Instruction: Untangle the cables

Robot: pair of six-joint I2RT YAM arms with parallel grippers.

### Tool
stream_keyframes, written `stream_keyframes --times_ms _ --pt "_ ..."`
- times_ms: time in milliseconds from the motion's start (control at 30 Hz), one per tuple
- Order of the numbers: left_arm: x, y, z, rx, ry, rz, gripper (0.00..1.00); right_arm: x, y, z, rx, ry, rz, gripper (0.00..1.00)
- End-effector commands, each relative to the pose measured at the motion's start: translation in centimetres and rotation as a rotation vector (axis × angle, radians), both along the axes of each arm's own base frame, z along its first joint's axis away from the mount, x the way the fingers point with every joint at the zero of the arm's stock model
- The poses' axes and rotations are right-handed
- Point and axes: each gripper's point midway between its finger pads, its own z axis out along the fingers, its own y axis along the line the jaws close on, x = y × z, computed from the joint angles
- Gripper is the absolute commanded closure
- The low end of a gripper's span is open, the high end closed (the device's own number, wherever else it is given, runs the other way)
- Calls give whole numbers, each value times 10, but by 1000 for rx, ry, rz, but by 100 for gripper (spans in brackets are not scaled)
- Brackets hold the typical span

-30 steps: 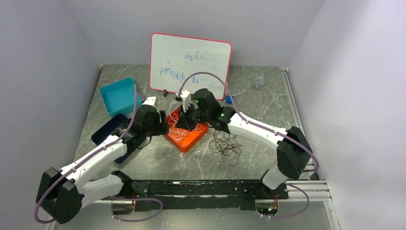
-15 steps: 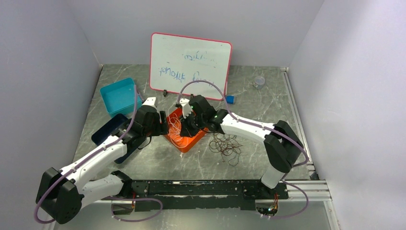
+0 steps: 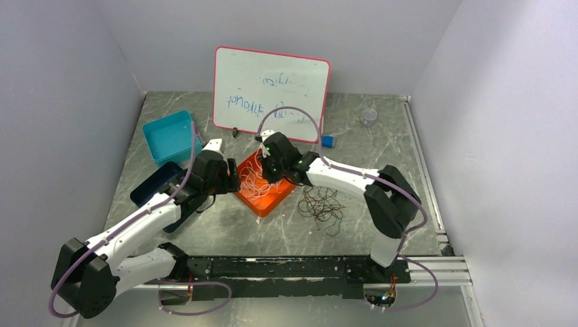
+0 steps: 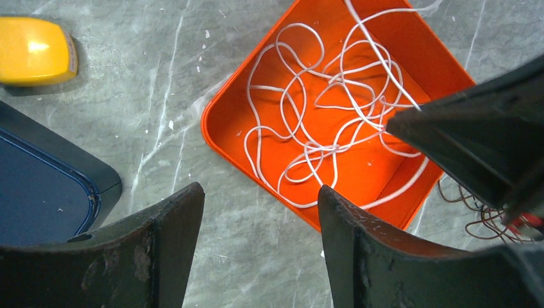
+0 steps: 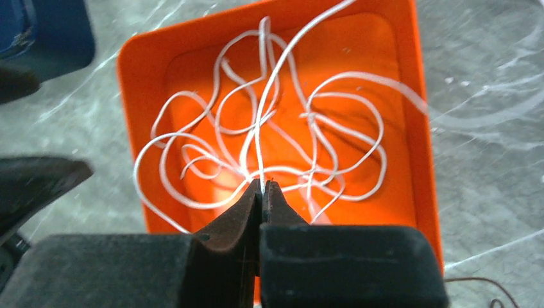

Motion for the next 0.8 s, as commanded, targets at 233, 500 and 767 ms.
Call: stream_keyframes --times_ms 233,500,767 --pt "2 1 5 -22 -19 11 30 46 -3 -24 -166 -117 -63 100" --pt "4 -6 1 -27 -5 -11 30 29 1 -13 -102 -108 21 90" --pt "7 -11 1 -32 3 -28 30 21 4 44 36 -165 32 58"
